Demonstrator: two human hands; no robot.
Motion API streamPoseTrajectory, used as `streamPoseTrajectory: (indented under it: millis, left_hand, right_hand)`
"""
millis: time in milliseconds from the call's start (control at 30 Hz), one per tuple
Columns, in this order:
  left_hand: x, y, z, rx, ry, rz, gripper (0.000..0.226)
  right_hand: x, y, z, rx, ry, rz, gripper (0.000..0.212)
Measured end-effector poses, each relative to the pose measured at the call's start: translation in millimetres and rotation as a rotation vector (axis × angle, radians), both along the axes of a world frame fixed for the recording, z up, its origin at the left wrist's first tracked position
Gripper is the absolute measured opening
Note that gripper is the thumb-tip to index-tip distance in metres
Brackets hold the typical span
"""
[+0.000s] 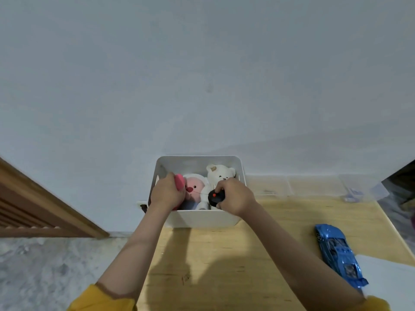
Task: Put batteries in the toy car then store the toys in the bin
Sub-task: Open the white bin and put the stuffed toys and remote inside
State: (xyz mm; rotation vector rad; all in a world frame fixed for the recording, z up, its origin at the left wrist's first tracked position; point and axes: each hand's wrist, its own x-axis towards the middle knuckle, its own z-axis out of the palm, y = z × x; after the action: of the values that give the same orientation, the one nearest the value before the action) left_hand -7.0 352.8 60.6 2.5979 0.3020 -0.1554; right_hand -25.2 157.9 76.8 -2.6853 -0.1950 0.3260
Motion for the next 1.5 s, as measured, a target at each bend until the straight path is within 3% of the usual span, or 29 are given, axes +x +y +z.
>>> streamPoseTrajectory:
  millis: [300, 533, 667, 867, 1167, 1300, 1433, 1500]
  left_hand:
    - [-6, 4, 0, 0.032, 0.048, 0.015, 0.027]
    - [-53, -6, 14, -0.111, -0.253, -0.009, 0.024]
    - [-94, -25, 15, -0.265, -0.408, -0.025, 0.043]
    - [-141, -64, 1, -0.312, -0.448, -0.112, 0.049]
    - [-195, -184, -18, -0.301, -0.256, -0.290, 0.053]
    - [-222, -267, -23, -0.319, -0.147, -0.305, 0.053]
    - [-259, -357, -30, -0.352, -0.050, -0.293, 0.039]
    - [-274, -394, -44, -0.309, 0.017, -0.312, 0.036]
  right_hand:
    - [-9, -5, -1, 0.109, -0.076, -0.069, 0.034]
    - [-58, -18, 10, 0.259, -0.265, -0.167, 0.036]
    - [-99, -31, 6, 0.312, -0.432, -0.128, 0.033]
    - [-147, -55, 1, 0.310, -0.453, -0.183, 0.039]
    - [-224, -166, -17, 0.362, -0.343, -0.382, 0.040]
    - [-258, -251, -32, 0.319, -0.325, -0.461, 0.039]
    - [-289, -348, -54, 0.241, -0.340, -0.574, 0.040]
    - [-303, -393, -70, 0.181, -0.235, -0.664, 0.043]
